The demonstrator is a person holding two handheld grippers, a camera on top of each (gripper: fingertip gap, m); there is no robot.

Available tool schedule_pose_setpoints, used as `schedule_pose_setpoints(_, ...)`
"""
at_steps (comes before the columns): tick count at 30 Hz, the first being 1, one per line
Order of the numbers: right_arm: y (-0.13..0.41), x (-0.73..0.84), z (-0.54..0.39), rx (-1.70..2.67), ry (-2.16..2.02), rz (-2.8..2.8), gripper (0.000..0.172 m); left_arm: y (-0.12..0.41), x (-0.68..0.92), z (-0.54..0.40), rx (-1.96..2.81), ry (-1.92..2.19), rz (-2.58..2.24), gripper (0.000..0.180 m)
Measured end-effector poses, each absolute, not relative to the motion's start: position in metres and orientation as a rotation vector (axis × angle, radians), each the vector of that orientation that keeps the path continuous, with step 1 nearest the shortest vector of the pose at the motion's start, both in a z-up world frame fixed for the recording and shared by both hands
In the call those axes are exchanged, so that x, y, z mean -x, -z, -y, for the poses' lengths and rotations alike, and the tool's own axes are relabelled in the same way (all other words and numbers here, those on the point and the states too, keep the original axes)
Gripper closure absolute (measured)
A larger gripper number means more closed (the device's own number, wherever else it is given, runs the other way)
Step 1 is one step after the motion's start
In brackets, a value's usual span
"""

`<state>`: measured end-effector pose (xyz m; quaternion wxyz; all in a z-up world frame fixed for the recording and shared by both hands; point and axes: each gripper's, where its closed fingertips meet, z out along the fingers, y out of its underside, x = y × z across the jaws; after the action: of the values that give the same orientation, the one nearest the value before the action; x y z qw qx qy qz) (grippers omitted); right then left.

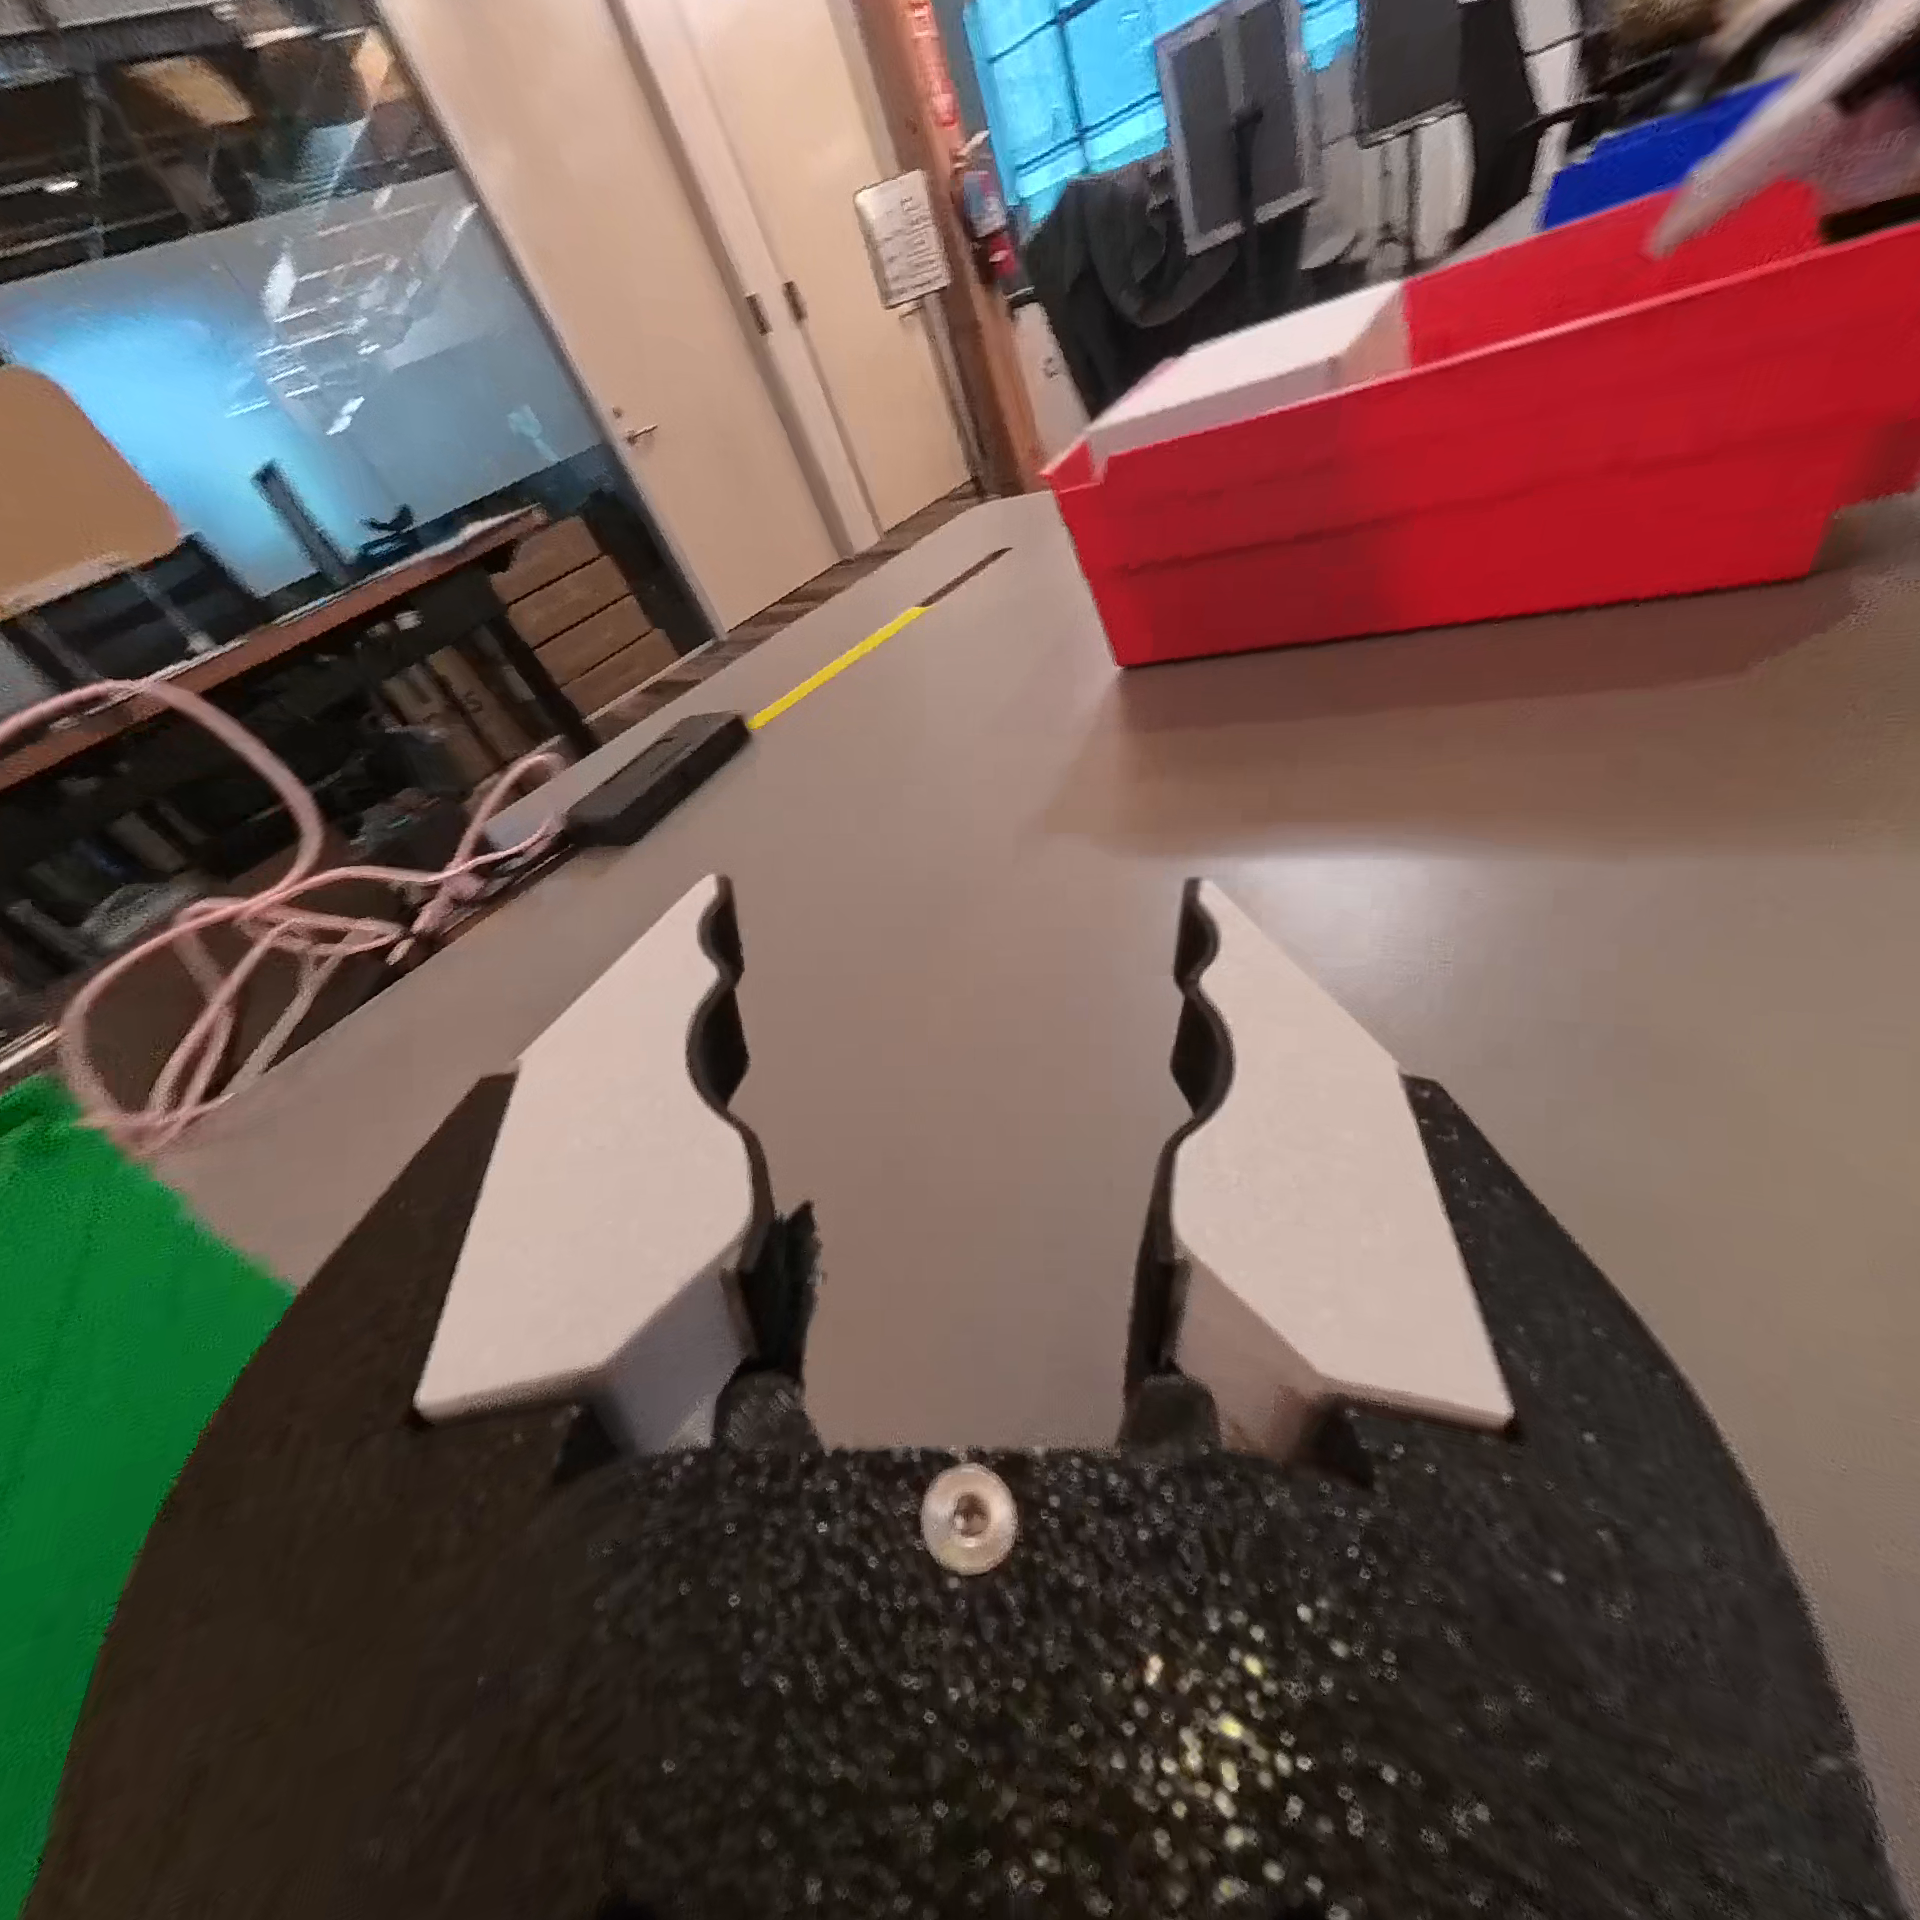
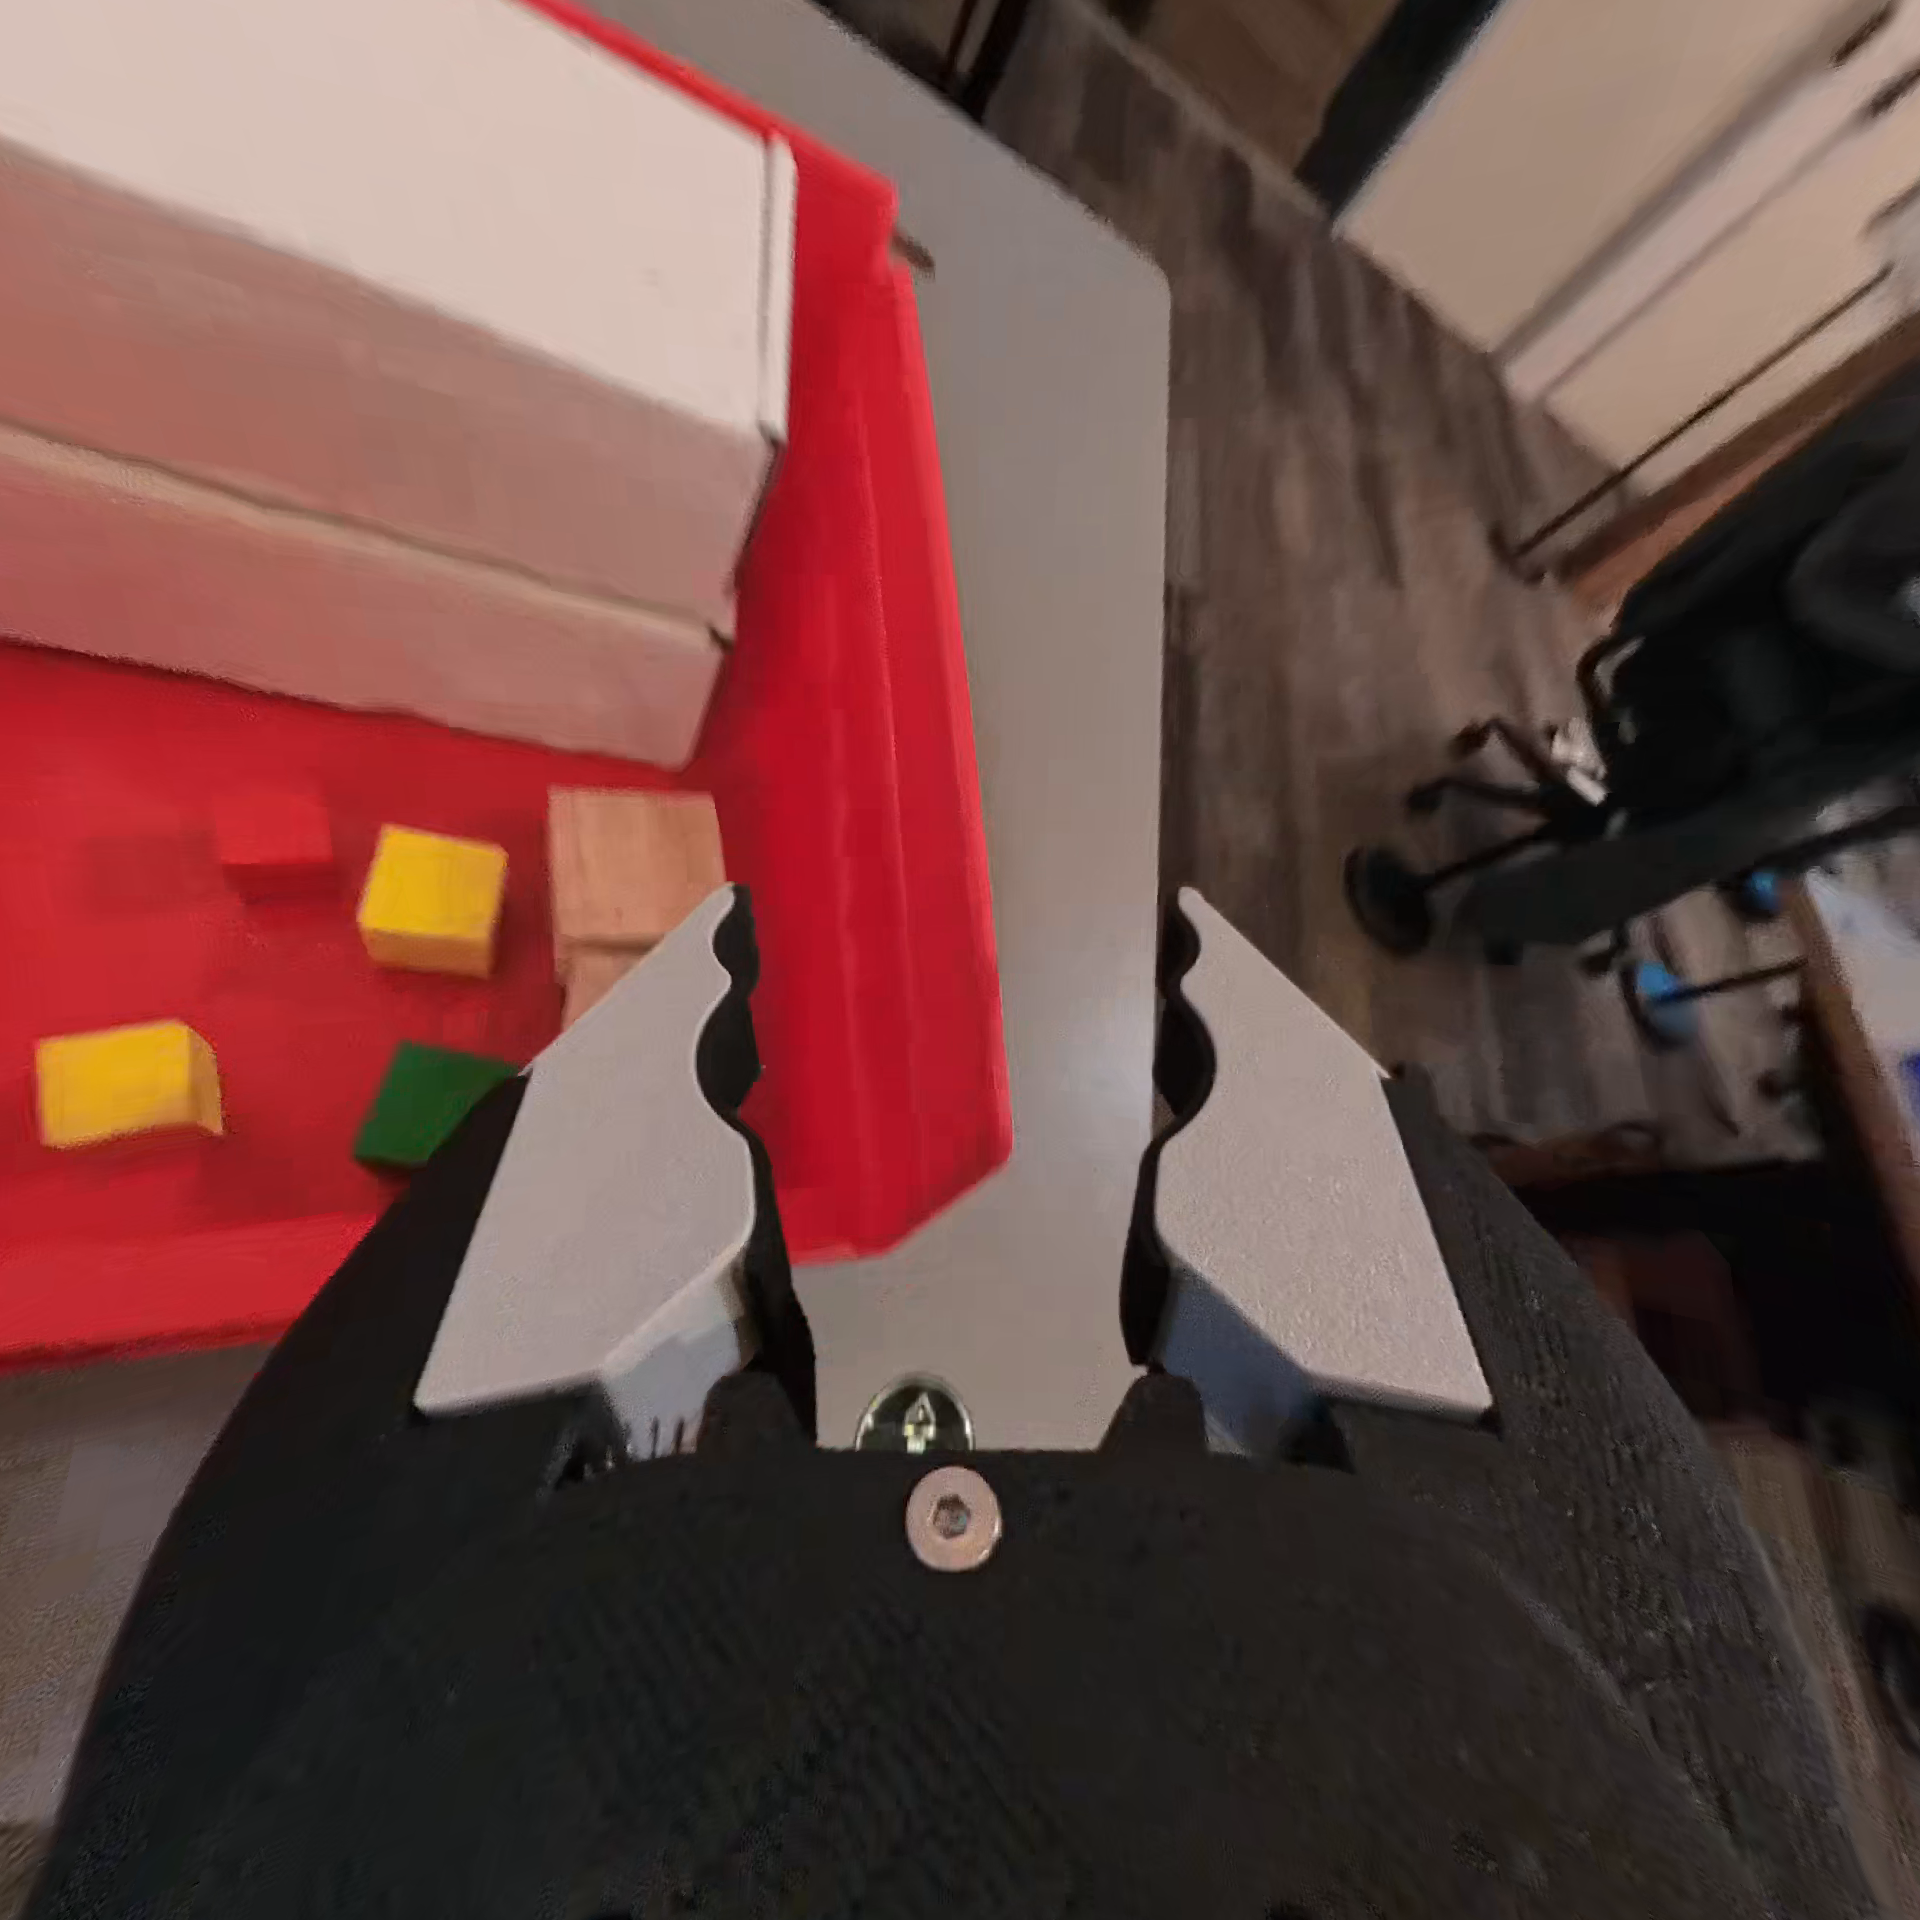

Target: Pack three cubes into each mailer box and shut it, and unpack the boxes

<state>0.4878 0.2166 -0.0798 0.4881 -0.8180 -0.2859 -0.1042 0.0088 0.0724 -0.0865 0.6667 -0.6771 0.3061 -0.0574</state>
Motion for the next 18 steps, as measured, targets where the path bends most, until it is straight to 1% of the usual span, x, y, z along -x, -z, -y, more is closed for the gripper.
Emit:
schedule_pose_setpoints(2,0.102,-0.503,-0.212,2.053,0.23,0.667,0.102,0.077,0.02,-0.062,1.568,0.029,-0.592,0.095)
schedule_pose_setpoints(5,0.13,-0.505,-0.208,2.113,0.089,0.631,0.111,0.059,0.086,-0.048,1.644,-0.219,-0.384,0.079)
schedule_pose_setpoints(6,0.134,-0.502,-0.208,2.115,0.02,0.618,0.119,0.058,0.105,-0.044,1.684,-0.264,-0.325,0.075)
schedule_pose_setpoints(9,0.13,-0.499,-0.212,2.077,-0.129,0.555,0.126,0.079,0.151,-0.037,1.89,-0.338,-0.212,0.06)
schedule_pose_setpoints(11,0.133,-0.496,-0.212,2.101,-0.209,0.568,0.132,0.096,0.176,-0.034,2.008,-0.404,-0.15,0.062)
schedule_pose_setpoints(12,0.135,-0.492,-0.21,2.115,-0.254,0.589,0.14,0.108,0.182,-0.032,2.076,-0.395,-0.125,0.064)
schedule_pose_setpoints(13,0.136,-0.487,-0.208,2.123,-0.292,0.614,0.149,0.12,0.184,-0.03,2.14,-0.352,-0.106,0.069)
schedule_pose_setpoints(15,0.137,-0.486,-0.208,2.136,-0.298,0.633,0.16,0.146,0.18,-0.023,2.3,-0.217,-0.043,0.078)
schedule_pose_setpoints(16,0.137,-0.489,-0.209,2.14,-0.273,0.634,0.165,0.148,0.185,-0.021,2.317,-0.246,-0.019,0.082)
schedule_pose_setpoints(18,0.137,-0.489,-0.211,2.141,-0.254,0.625,0.166,0.144,0.192,-0.021,2.305,-0.277,0.002,0.109)
